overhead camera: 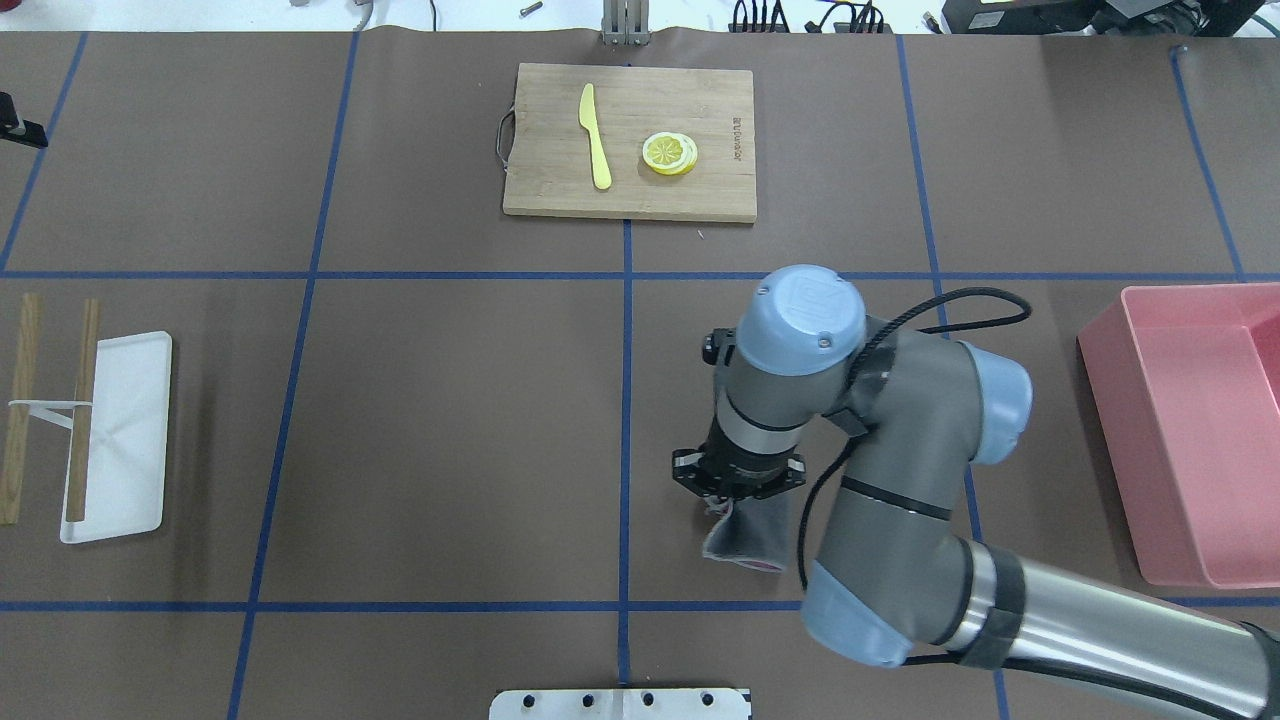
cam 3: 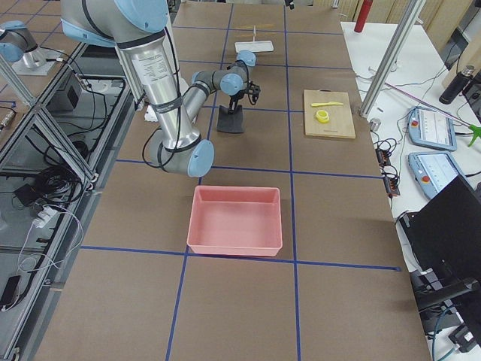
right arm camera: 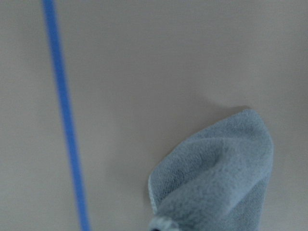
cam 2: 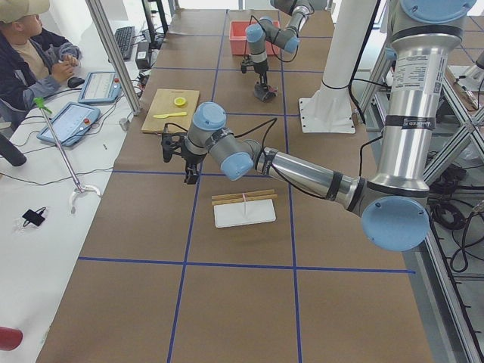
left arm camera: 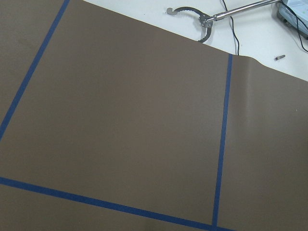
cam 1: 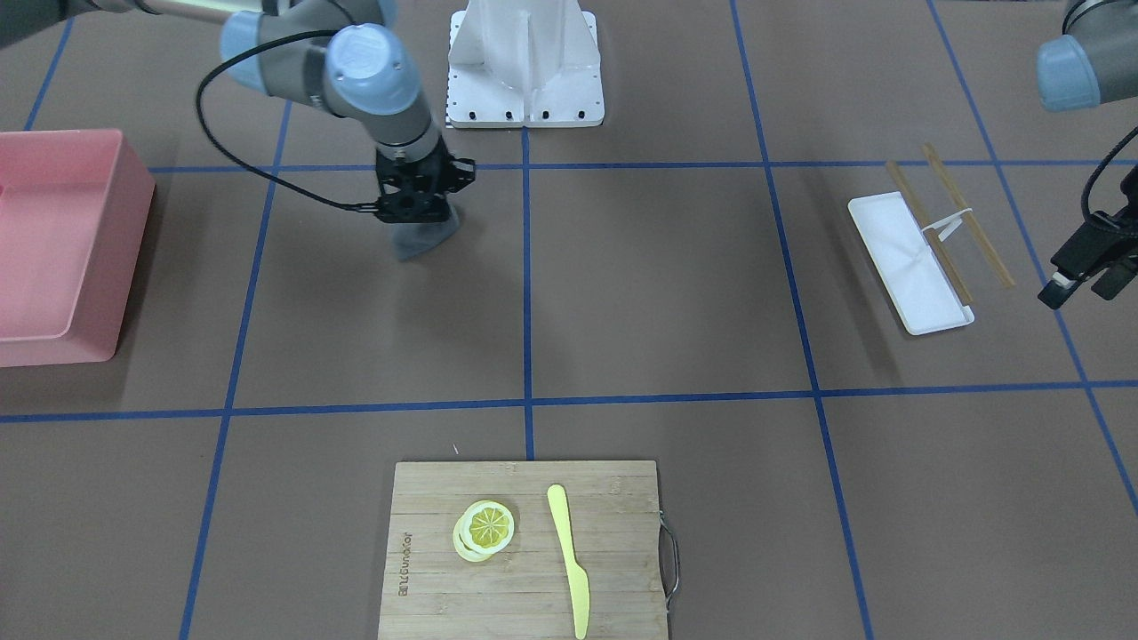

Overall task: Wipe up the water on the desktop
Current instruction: 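Wipe the table surface with the cloth held in the right gripper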

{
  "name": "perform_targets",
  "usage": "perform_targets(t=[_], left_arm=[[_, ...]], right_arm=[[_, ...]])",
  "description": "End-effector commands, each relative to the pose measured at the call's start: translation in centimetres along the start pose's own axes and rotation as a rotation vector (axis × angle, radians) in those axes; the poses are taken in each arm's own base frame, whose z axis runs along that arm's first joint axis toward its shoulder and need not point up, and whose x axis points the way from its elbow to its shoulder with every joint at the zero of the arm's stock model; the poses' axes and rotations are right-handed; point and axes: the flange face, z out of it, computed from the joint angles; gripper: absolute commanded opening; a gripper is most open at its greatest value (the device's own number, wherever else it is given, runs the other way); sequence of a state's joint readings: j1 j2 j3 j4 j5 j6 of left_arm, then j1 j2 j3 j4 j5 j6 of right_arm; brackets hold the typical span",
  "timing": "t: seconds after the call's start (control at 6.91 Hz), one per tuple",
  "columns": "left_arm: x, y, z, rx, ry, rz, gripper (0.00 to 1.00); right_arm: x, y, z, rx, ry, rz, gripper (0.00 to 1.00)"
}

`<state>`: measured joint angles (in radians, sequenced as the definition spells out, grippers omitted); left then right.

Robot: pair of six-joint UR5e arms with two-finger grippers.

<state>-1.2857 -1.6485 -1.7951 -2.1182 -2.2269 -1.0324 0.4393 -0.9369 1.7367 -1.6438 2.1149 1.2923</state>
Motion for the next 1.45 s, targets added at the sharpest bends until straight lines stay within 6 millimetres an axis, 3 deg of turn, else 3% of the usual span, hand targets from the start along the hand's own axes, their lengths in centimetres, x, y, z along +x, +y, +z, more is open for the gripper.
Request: perform_targets(t=[0.0, 0.14, 0.29, 0.43, 0.58, 0.87, 1.01, 1.16, 1.3], left_arm=[[0.1, 0.2, -0.1, -0.018, 0.011, 0.000, 0.97], [0.1, 0.1, -0.2, -0.016, 0.013, -0.001, 0.97], [-0.3, 0.2, -1.0, -0.007, 0.013, -0.010, 0.97], [-0.6, 0.6, -1.3, -0.007, 0.013, -0.008, 0.97], [-0.8, 0.7, -1.3, -0.017, 0.016, -0.012, 0.97], [-1.8, 0.8, -1.7, -0.020, 0.013, -0.025, 0.97], [-1.5, 1.0, -1.9, -0.030, 0.026, -0.022, 0.97], [-1.5, 1.0, -2.0, -0.034, 0.029, -0.023, 0.97], [-1.4, 0.9, -2.2, -0.030, 0.032, -0.021, 0.97]], right_arm=[[-8.6, -0.4, 1.3, 0.007, -0.083, 0.018, 0.00], [-3.9, 0.0, 1.6, 0.000, -0.083, 0.017, 0.00], [5.1, 0.5, 0.6, 0.002, -0.067, 0.013, 0.00], [12.2, 0.5, -2.3, 0.003, -0.069, -0.007, 0.00], [16.4, 0.2, -2.9, 0.001, -0.049, 0.014, 0.00], [23.3, -0.8, -1.8, 0.014, 0.031, 0.036, 0.00], [27.2, 0.2, -2.9, 0.019, 0.053, 0.040, 0.00], [30.9, 0.9, -4.9, 0.035, 0.066, 0.007, 0.00], [33.2, 0.9, -9.7, 0.077, 0.014, 0.036, 0.00]])
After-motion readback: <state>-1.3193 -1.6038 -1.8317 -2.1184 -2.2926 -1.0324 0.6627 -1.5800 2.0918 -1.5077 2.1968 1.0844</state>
